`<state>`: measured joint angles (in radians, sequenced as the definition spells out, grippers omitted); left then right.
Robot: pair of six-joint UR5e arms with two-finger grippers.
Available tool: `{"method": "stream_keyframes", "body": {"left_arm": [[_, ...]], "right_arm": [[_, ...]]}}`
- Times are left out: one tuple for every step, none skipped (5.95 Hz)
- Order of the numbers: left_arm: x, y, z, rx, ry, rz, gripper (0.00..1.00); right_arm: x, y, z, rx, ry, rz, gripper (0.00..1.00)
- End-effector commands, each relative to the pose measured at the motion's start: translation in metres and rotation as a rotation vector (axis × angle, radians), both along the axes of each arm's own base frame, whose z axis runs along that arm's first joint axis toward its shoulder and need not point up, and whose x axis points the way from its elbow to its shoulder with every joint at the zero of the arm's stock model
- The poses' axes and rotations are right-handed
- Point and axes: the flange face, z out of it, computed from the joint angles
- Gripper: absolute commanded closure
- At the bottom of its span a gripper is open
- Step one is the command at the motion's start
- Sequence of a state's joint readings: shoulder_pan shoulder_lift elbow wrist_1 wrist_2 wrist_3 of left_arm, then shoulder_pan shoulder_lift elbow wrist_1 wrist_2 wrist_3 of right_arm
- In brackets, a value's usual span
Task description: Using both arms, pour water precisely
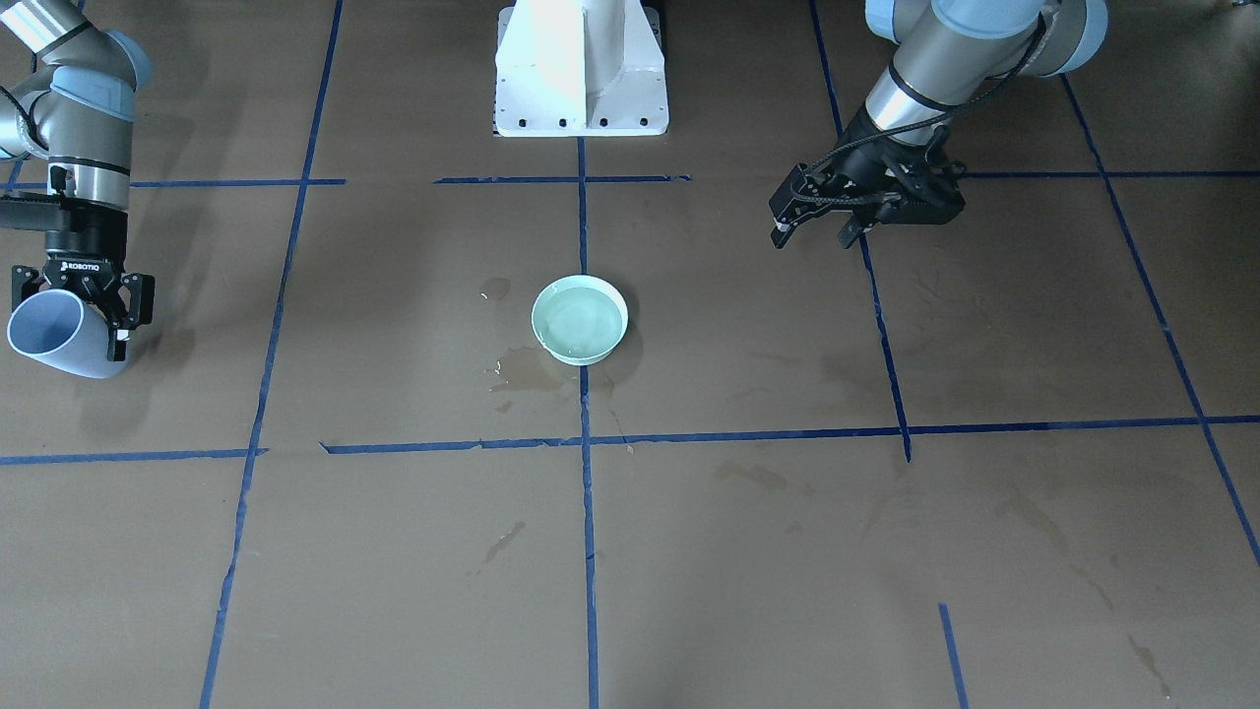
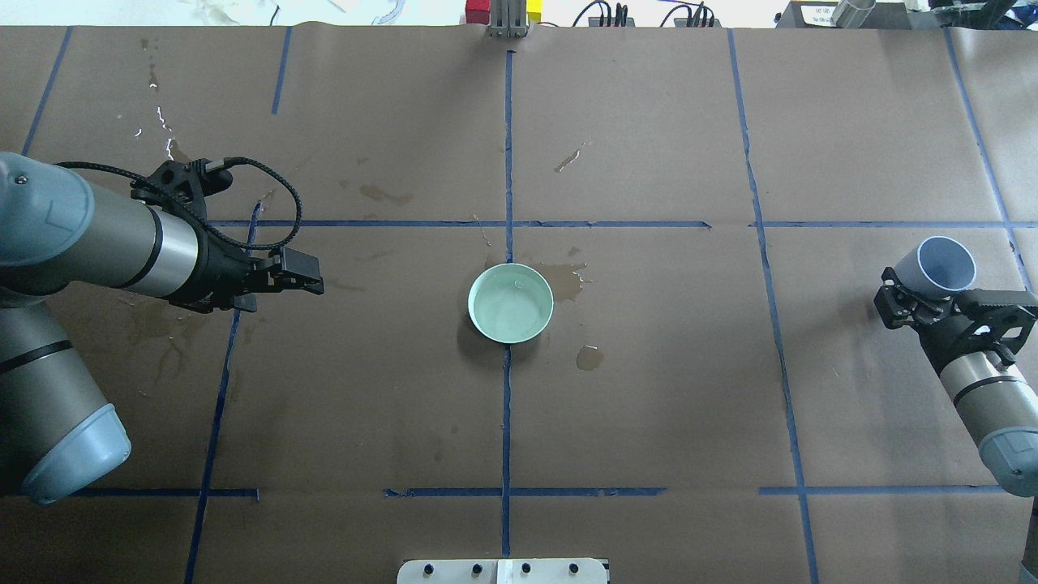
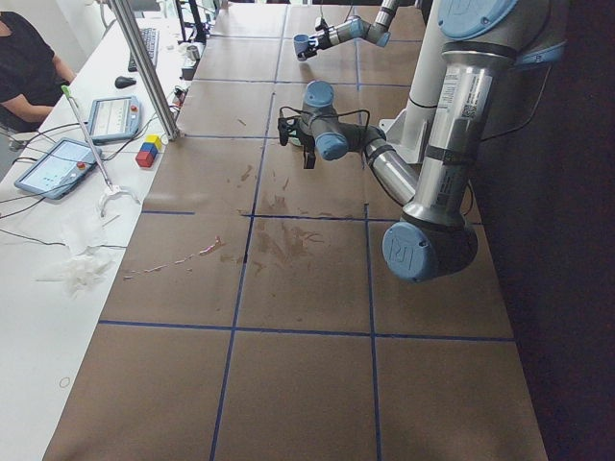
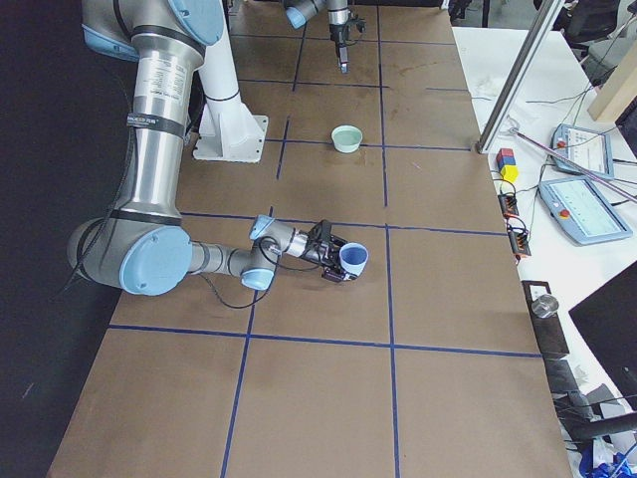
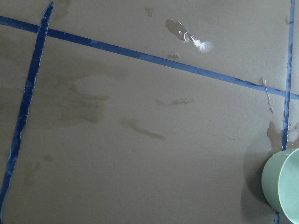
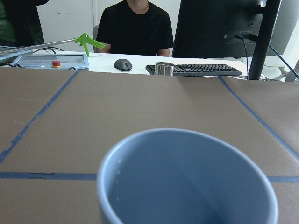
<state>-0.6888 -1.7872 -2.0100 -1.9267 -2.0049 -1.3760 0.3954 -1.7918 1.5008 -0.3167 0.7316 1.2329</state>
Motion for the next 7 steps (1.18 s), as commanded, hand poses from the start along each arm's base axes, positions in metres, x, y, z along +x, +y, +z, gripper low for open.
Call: {"method": "stream_keyframes", "body": {"left_arm": [[0.0,0.0,0.0,0.0,0.0,0.0,0.0],[-0.001,0.0,-0.001,0.002,0.002,0.0,0.0],[-0.001,0.0,-0.001,0.001,0.001,0.0,0.0],[0.0,0.0,0.0,0.0,0.0,0.0,0.0],[0.0,0.0,0.001,-0.001,-0.002,0.0,0.0],[-0.001,0.0,0.001,-0.005,-0.002,-0.001,0.0],[-0.001,0.0,0.001,-0.008,-0.002,-0.003,0.0]], "right_arm": [[0.0,0.0,-0.001,0.0,0.001,-0.006,0.0],[0.001,0.0,-0.004,0.002,-0.003,-0.004,0.0],[0.006,0.001,-0.007,0.004,-0.005,-0.004,0.0],[0.016,0.004,-0.016,0.011,-0.003,-0.009,0.0],[0.036,0.013,-0.033,0.021,-0.004,-0.022,0.0],[0.045,0.014,-0.049,0.029,-0.027,-0.02,0.0],[0.06,0.009,-0.05,0.024,0.0,-0.025,0.0]]}}
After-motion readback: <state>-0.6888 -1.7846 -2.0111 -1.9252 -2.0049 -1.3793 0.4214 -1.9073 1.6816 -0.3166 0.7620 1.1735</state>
